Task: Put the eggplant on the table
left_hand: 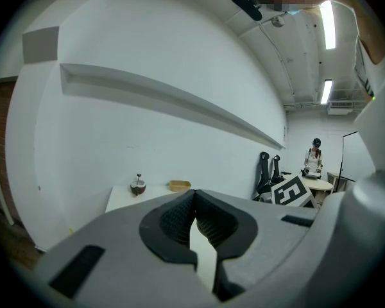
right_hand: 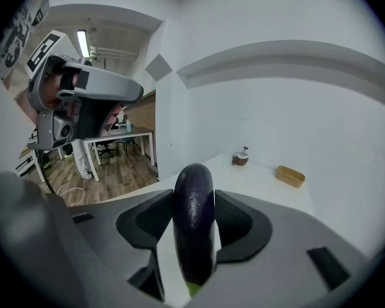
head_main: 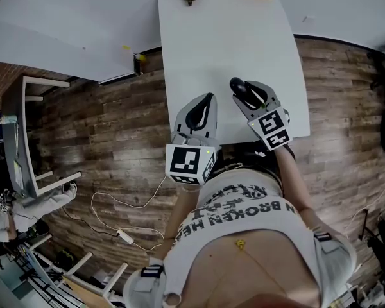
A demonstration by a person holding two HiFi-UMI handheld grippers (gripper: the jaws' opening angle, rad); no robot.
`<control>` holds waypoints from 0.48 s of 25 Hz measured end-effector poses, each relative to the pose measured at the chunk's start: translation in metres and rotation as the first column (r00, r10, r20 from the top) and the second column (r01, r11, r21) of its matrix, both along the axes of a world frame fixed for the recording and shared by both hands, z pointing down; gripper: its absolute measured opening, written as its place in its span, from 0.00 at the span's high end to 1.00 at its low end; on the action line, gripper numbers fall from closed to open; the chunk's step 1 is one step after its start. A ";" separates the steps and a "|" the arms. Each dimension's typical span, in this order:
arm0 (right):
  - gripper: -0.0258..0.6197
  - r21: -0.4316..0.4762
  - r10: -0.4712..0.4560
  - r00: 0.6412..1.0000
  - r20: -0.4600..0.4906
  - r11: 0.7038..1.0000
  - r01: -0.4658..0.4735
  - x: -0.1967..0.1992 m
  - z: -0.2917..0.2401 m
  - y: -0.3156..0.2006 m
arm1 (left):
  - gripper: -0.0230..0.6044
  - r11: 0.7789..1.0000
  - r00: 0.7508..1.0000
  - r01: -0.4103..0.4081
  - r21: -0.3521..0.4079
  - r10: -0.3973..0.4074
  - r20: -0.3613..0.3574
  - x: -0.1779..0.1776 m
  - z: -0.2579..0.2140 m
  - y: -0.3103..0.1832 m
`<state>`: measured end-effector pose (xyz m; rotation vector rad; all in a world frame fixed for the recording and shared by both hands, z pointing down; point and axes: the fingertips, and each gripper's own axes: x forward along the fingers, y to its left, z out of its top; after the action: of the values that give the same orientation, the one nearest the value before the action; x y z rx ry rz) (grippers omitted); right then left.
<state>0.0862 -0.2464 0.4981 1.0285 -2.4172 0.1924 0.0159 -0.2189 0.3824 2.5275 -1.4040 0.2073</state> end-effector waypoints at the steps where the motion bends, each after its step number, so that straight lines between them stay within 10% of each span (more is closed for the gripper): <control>1: 0.65 -0.009 -0.003 1.000 -0.005 1.000 0.003 -0.001 0.005 0.000 | 0.97 1.000 1.000 0.001 -0.004 -0.001 0.000 -0.001 0.001 0.000; 12: 0.65 -0.115 -0.056 0.997 -0.057 0.992 0.050 -0.010 0.055 -0.004 | 0.97 0.998 0.999 0.039 -0.041 -0.039 0.011 -0.016 0.014 0.000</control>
<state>0.0759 -0.2503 0.5535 0.9058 -2.3474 0.2724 -0.0004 -0.2189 0.3968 2.4669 -1.4367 0.2397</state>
